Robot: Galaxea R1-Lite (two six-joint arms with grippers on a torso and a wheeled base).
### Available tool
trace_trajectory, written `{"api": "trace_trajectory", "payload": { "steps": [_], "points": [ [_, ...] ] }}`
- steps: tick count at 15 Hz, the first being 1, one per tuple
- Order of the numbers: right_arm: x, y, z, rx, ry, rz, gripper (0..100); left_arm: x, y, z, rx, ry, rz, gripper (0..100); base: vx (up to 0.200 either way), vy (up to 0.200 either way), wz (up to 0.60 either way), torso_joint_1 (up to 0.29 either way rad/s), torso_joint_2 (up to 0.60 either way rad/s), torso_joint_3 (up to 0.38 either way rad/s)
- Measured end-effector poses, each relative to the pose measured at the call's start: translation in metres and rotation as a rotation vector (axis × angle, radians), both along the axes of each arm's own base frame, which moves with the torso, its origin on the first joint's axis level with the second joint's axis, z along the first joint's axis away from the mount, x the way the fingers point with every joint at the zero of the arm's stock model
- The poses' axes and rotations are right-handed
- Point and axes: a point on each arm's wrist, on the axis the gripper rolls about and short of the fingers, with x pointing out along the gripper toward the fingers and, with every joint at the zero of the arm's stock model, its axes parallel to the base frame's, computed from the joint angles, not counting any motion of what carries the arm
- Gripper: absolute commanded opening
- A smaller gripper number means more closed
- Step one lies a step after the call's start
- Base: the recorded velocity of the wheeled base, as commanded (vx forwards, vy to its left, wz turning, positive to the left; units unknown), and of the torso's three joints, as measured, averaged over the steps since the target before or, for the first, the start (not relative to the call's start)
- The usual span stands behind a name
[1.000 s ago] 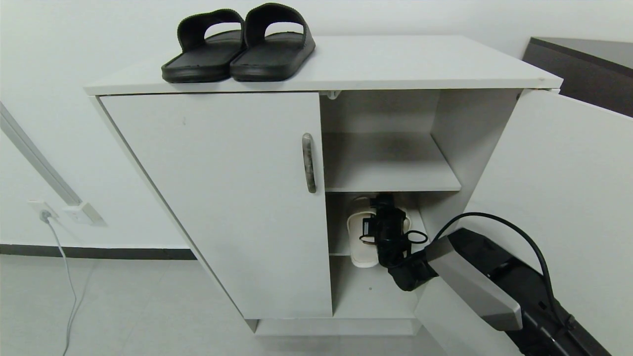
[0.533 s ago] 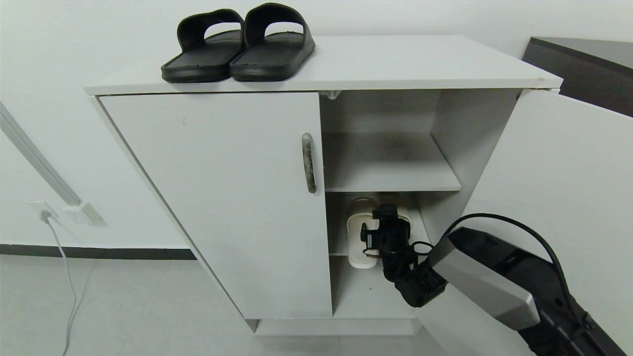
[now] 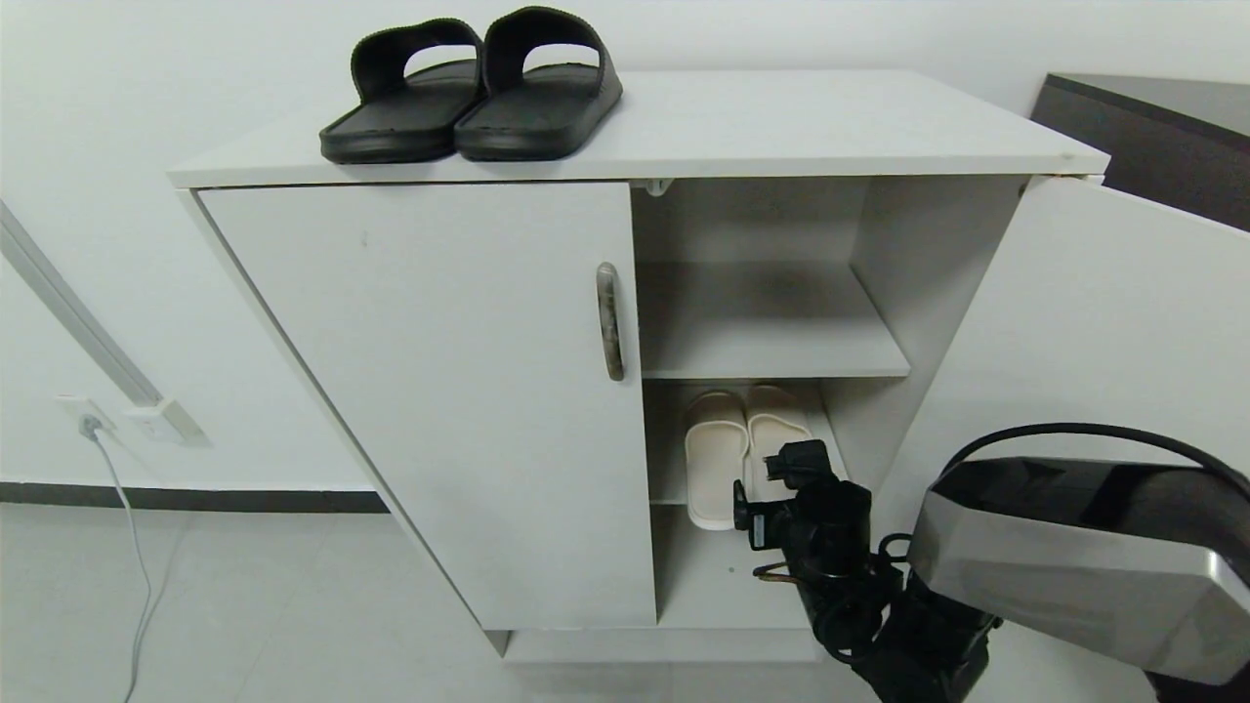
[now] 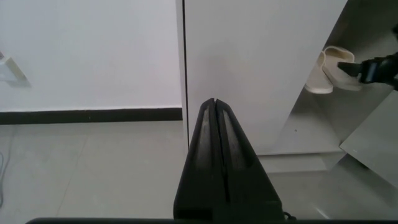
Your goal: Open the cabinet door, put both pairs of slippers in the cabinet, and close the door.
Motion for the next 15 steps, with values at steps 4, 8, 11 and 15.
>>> {"api": "trace_trajectory", "payload": {
  "steps": [4,8,11,15],
  "points": [
    [-0.019,-0.004,0.016,0.012,-0.016,0.022,100,0.000,0.000,0.000,-0.001,0.000,0.000,0,0.000,0.000,0.00,0.000,0.00,0.000],
    [-0.020,-0.005,0.019,0.016,-0.021,0.023,100,0.000,0.000,0.000,0.001,0.000,0.001,0,-0.150,0.000,0.00,0.003,0.00,-0.001],
    [-0.021,-0.005,0.019,0.017,-0.023,0.024,100,0.000,0.000,0.000,0.000,-0.001,0.001,0,-0.200,0.000,0.00,-0.001,0.00,0.002],
    [-0.021,-0.005,0.020,0.019,-0.026,0.023,100,0.000,0.000,0.000,-0.001,-0.001,0.001,0,-0.200,0.000,0.00,0.002,0.00,0.004]
  ]
}}
